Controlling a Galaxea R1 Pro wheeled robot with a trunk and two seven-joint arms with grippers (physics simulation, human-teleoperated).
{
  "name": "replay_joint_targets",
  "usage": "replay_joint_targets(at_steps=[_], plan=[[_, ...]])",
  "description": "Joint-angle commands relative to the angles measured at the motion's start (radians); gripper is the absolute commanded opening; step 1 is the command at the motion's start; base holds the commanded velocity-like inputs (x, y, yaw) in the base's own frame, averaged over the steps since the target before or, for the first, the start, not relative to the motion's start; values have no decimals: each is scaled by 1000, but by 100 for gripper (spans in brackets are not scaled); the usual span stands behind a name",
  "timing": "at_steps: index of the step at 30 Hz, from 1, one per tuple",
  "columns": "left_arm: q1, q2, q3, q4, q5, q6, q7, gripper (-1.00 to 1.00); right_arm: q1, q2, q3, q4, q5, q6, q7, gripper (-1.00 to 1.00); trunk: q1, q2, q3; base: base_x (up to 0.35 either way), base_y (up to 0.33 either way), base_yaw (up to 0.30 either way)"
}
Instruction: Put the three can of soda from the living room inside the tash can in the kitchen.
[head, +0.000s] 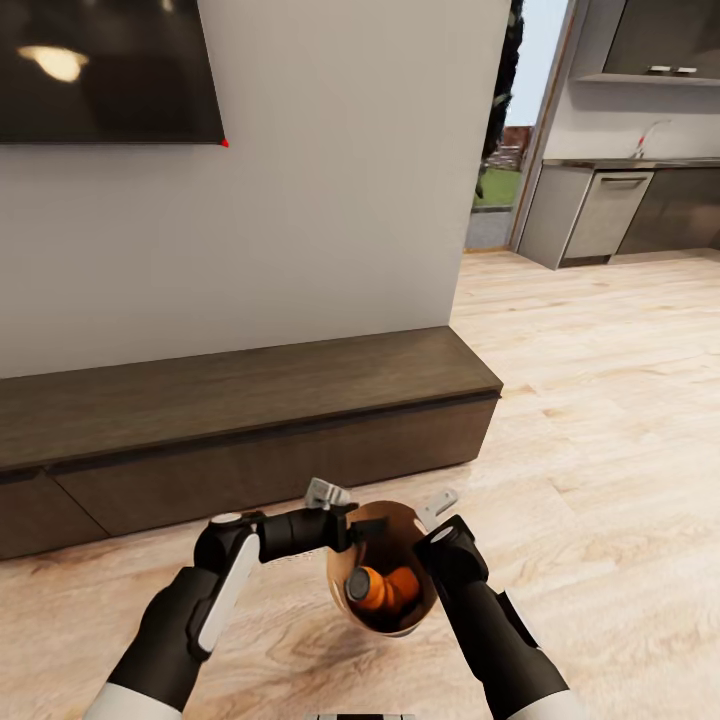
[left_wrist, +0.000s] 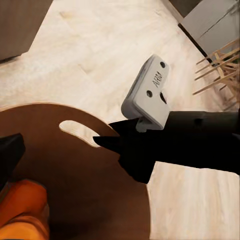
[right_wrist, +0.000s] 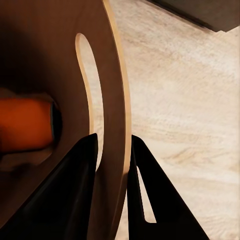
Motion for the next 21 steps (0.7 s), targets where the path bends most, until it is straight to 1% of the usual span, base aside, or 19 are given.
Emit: replay_joint_targets(at_steps=[1,2,5,6,7,9,10,12,14,15,17,18,20,21], plan=[[1,1,1,-20,-1,7,0,100,0,0,0,0,-8,1,5,-100,0,0,0,0,0,0],[1,4,1,-39,-1,15,0,100,0,0,0,0,-8,1,5,-100,0,0,0,0,0,0],[2,26,2,-76,0,34,-1,100,0,0,0,0,-8,1,5,-100,0,0,0,0,0,0],[2,40,2,-95,2,43,-3,100,0,0,0,0,-8,0,5,-100,0,0,0,0,0,0],[2,47,3,-104,2,48,-7,100,0,0,0,0,-8,1,5,-100,0,0,0,0,0,0],[2,74,10,-124,3,67,-27,100,0,0,0,0,-7,1,5,-100,0,0,0,0,0,0],[2,87,28,-130,4,74,-33,100,0,0,0,0,-7,1,5,-100,0,0,0,0,0,0],[2,96,55,-133,3,79,-37,100,0,-1,-1,-1,-7,1,5,-100,0,0,0,0,0,0],[1,110,117,-137,2,90,-43,100,0,-1,-1,-3,-6,0,5,-100,0,0,0,0,0,0],[1,124,143,-138,1,94,-44,100,0,-1,-1,-3,-6,0,5,-100,0,0,0,0,0,0],[1,144,164,-139,2,96,-46,100,0,-1,-1,-4,-6,0,5,-100,0,0,0,0,0,0],[1,171,191,-140,2,98,-47,100,0,-1,-1,-5,-6,0,5,-100,0,0,0,0,0,0],[1,183,206,-141,2,99,-48,100,0,-1,-1,-6,-6,0,5,-100,0,0,0,0,0,0],[1,193,219,-141,1,99,-48,100,0,-1,-1,-7,-6,0,5,-100,0,0,0,0,0,0]])
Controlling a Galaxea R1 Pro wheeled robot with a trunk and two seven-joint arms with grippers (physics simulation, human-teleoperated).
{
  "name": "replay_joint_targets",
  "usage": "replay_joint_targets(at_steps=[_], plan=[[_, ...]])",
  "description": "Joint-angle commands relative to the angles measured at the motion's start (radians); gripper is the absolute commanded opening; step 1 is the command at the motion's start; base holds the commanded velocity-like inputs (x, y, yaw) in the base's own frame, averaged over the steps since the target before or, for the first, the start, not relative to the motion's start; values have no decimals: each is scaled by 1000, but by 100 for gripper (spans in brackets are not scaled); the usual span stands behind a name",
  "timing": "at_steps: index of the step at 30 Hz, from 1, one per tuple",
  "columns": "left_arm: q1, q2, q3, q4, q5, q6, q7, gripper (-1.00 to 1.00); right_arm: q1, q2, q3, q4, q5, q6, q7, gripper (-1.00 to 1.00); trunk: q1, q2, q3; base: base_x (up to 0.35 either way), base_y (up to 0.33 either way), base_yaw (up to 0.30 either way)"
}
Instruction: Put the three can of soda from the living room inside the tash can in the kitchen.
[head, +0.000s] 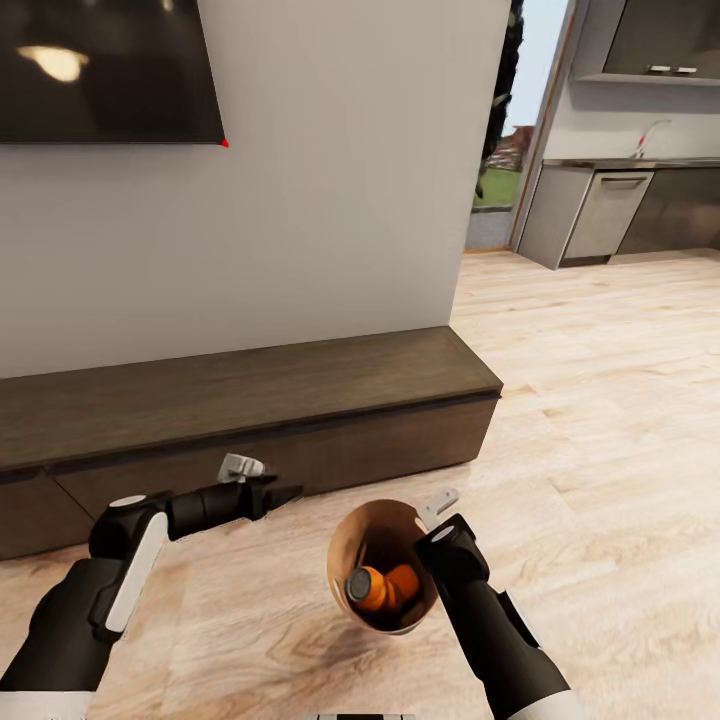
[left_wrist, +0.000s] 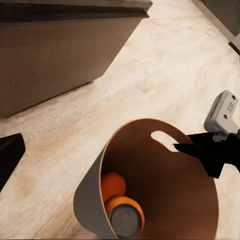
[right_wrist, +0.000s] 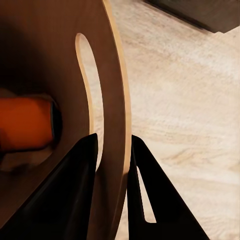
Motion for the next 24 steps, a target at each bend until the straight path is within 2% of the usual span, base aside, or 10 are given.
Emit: replay_joint_targets(at_steps=[1,5,17,20,24], plan=[[0,5,7,0,0,0,0,100,0,0,0,-1,-5,1,5,-100,0,0,0,0,0,0],[0,19,27,0,-6,-9,4,100,0,0,-1,-4,-5,1,5,-100,0,0,0,0,0,0],[4,26,31,2,-13,-14,24,100,0,0,-9,-12,-5,3,5,-100,0,0,0,0,0,0],[8,26,31,0,-13,-14,62,100,0,0,-13,-17,-5,30,5,-100,0,0,0,0,0,0],[9,27,29,-1,-13,-14,120,100,0,-1,-17,-66,-5,111,5,-100,0,0,0,0,0,0]])
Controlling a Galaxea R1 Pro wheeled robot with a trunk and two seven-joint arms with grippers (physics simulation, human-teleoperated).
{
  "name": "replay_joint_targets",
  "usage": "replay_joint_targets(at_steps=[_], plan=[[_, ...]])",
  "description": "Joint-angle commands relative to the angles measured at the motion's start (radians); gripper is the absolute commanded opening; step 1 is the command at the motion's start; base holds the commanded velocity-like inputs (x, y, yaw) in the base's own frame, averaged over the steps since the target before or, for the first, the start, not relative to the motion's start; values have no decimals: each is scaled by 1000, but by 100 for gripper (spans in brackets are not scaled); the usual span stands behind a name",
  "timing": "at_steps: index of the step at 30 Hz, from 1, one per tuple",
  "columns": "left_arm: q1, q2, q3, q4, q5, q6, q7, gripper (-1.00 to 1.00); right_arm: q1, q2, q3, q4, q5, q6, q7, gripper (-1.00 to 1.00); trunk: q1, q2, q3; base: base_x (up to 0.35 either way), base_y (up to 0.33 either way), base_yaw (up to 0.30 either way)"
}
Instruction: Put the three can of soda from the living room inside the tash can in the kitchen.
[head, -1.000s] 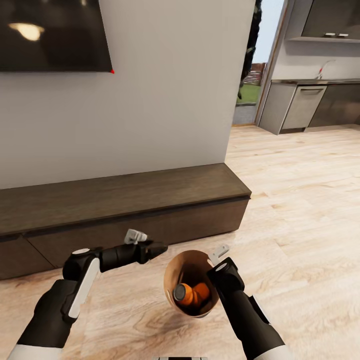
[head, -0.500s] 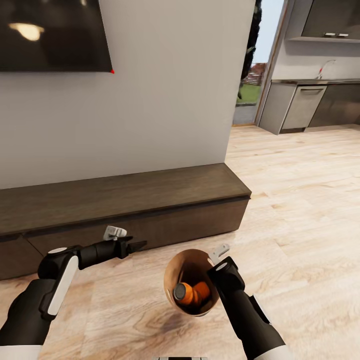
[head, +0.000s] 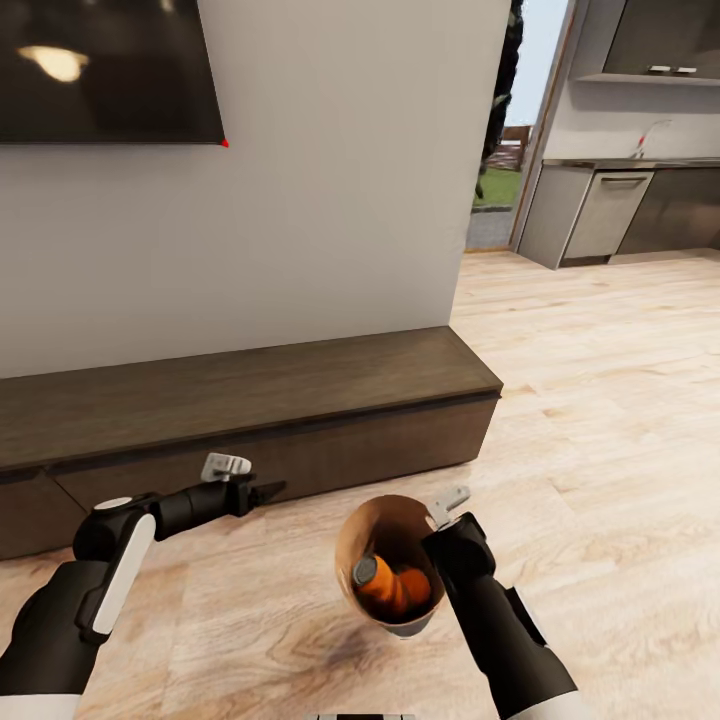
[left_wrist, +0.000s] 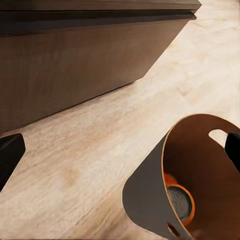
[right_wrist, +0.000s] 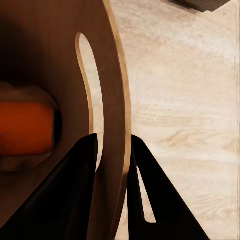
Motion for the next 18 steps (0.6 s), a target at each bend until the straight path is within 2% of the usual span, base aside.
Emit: replay_joint_targets(at_steps=[1,5,6,8,10,13,15,18], plan=[[0,0,0,0,0,0,11,100,0,0,-6,-11,-4,9,5,-100,0,0,0,0,0,0],[3,1,0,0,0,-22,44,100,-1,1,-25,-26,-5,15,5,-100,0,0,0,0,0,0],[22,1,0,-3,0,-70,64,100,-1,1,-40,-30,-6,15,6,-100,0,0,0,0,0,0],[46,0,1,-4,0,-107,75,100,-1,2,-46,-33,-6,15,6,-100,0,0,0,0,0,0],[94,0,3,5,-3,-167,90,100,-2,2,-52,-39,-6,15,7,-100,0,0,0,0,0,0],[177,-1,5,42,-40,-329,130,100,-3,3,-64,-45,-6,15,7,-100,0,0,0,0,0,0],[210,-1,5,54,-60,-407,152,100,-5,4,-69,-46,-11,15,13,-100,0,0,0,0,0,0],[225,-1,6,64,-70,-447,160,100,-6,6,-71,-47,-44,15,15,-100,0,0,0,0,0,0]])
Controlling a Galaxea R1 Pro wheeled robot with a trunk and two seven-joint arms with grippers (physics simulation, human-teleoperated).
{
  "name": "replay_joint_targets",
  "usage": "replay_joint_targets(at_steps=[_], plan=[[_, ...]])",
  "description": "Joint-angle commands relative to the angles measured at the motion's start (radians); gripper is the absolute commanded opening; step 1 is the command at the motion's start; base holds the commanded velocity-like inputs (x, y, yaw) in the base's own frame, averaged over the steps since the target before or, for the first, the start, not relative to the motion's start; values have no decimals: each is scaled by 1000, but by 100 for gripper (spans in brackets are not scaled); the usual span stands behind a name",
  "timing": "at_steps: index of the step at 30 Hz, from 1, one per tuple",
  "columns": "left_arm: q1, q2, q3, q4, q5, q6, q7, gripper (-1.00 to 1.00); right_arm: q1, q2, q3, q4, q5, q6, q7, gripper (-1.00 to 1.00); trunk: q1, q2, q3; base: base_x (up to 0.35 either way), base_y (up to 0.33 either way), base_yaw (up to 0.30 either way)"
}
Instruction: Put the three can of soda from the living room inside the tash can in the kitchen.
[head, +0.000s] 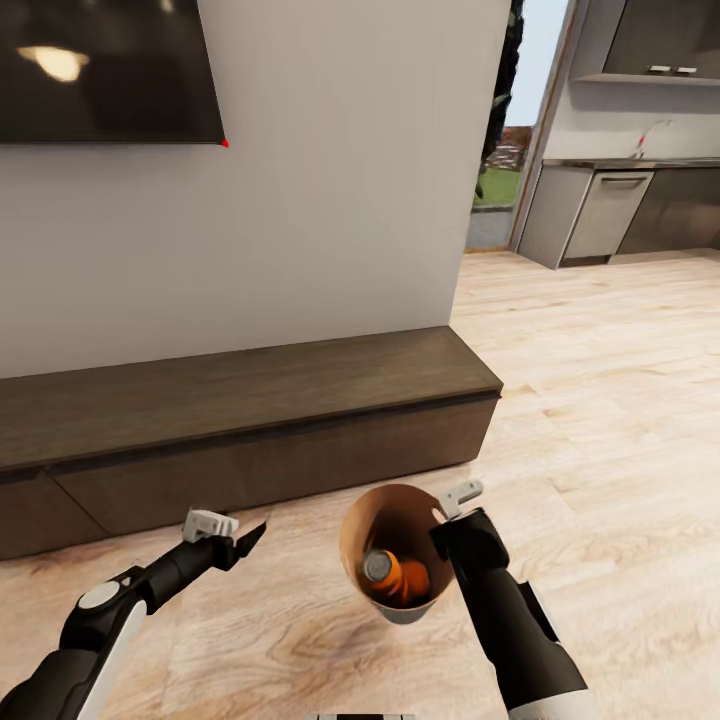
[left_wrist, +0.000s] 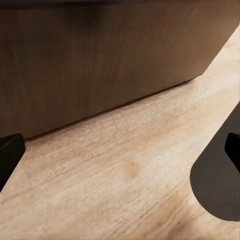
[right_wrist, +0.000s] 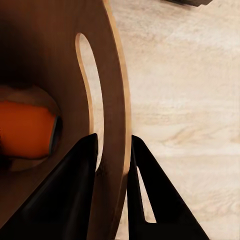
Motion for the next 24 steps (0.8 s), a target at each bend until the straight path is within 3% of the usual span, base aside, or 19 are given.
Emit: replay_joint_targets(at_steps=[1,3,4,6,8,11,14,19,24], plan=[[2,0,0,2,-2,-7,1,100,-1,0,0,0,-20,1,5,-100,0,0,0,0,0,0],[17,0,1,7,-5,-23,7,100,-1,0,-2,0,-44,1,6,-100,0,0,0,0,0,0],[54,1,3,10,-8,-60,31,100,-3,-1,-10,0,-62,1,6,-100,0,0,0,0,0,0],[72,1,4,14,-9,-92,54,100,-3,-1,-32,0,-68,1,8,-100,0,0,0,0,0,0],[81,1,4,33,-9,-123,69,100,-3,-1,-48,0,-74,1,10,-100,0,0,0,0,0,0],[89,1,5,84,-9,-230,83,100,-5,-6,-63,1,-120,1,12,-100,0,0,0,0,0,0],[105,1,6,101,-9,-282,89,100,-6,-8,-70,5,-147,1,12,-100,0,0,0,0,0,0],[124,1,11,126,-9,-317,93,100,-8,-12,-129,78,-167,1,13,-100,0,0,0,0,0,0],[124,-1,11,163,-9,-320,95,100,-8,-12,-136,108,-169,1,14,-100,0,0,0,0,0,0]])
